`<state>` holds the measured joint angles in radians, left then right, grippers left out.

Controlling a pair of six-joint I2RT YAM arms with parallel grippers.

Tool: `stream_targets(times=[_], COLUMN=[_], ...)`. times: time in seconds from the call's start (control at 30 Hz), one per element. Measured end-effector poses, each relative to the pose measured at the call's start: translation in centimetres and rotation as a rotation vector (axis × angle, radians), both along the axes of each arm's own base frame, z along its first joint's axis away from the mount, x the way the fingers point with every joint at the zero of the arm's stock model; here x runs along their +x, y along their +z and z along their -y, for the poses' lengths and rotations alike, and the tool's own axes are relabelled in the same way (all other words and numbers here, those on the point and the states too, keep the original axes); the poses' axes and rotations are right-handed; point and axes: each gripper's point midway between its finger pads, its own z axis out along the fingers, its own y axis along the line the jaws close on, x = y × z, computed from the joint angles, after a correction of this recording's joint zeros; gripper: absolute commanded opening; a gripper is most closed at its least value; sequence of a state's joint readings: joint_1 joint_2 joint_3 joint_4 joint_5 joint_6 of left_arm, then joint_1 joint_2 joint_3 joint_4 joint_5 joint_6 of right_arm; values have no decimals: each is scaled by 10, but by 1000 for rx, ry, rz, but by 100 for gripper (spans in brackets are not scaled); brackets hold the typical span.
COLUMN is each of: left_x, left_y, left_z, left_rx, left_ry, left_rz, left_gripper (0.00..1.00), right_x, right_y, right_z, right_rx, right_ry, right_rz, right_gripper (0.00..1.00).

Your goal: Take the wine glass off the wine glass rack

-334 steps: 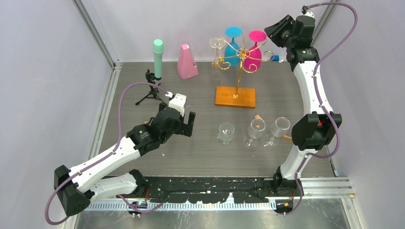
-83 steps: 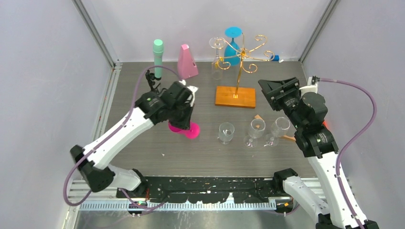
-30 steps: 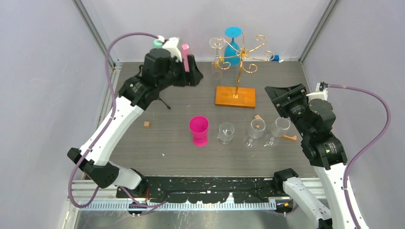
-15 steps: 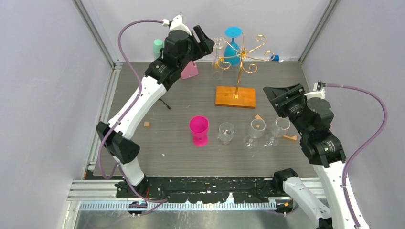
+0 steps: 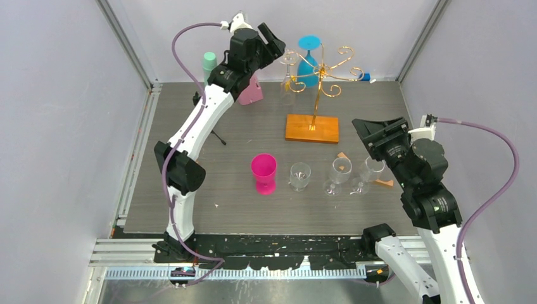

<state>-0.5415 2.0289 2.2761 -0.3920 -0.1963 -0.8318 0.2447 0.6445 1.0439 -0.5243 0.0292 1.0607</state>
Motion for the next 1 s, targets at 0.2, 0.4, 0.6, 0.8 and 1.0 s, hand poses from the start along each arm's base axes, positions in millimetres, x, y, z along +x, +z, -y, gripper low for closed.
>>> stream_targets(times=[0.2,0.4,0.6,0.8,1.0], left_x=[9,8,8,13,13], left_y=[-10,-11,-18,-37,-41], left_z=[-6,-4,3,10,15], left_rx=[31,38,32,32,-1], left_ry=[0,-24,-63,-91,-108], left_rz=[-20,-22,-36,-73,-87], left_gripper=[68,63,58,46,24], right_x=[-5,-3,-2,-2,0], right_y=[9,7,8,8,6], right_z=[1,0,-1,-1,-1], right_rx=[20,26,30,33,32], right_ry=[0,1,2,2,2], right_rz=[32,26,26,25,17], right_gripper=[54,54,53,53,53])
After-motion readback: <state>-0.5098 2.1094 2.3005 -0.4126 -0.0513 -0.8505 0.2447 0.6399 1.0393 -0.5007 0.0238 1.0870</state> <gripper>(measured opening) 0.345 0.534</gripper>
